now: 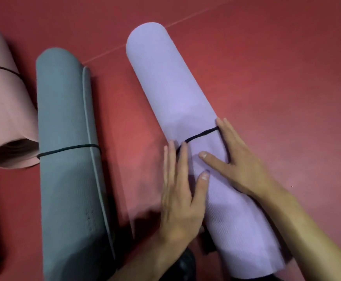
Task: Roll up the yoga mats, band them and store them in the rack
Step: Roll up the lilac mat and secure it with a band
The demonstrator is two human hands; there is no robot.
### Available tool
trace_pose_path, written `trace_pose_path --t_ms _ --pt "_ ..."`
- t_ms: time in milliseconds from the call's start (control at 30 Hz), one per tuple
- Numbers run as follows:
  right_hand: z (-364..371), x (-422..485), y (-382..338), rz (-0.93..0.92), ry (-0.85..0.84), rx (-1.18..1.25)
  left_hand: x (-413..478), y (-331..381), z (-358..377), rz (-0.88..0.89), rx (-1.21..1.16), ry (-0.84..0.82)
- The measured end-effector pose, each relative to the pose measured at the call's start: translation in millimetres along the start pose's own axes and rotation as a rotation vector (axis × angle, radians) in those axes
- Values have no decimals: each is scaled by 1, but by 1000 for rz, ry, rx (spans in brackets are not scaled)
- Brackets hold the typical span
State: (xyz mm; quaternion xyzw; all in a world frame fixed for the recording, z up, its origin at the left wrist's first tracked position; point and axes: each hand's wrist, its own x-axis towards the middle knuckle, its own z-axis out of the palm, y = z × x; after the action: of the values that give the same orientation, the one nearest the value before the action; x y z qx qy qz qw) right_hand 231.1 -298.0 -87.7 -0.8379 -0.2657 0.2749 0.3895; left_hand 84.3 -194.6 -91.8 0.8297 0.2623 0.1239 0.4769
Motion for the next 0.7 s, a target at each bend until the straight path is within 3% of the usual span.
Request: trace_pose_path --t_ms 67,167,367,567,700 --pt "-5 2 5 55 -3 74 1 -6 3 -257 -133 -55" --pt "-4 3 6 79 1 101 14 -10 7 -384 -189 -111" --pt "3 3 -2 55 -34 63 19 -2 12 -470 -299 -95" --pt "28 -1 -19 48 -35 198 20 -6 -9 -476 -399 117" --pt "48 10 -26 7 -66 208 44 -21 -49 -427 -309 36"
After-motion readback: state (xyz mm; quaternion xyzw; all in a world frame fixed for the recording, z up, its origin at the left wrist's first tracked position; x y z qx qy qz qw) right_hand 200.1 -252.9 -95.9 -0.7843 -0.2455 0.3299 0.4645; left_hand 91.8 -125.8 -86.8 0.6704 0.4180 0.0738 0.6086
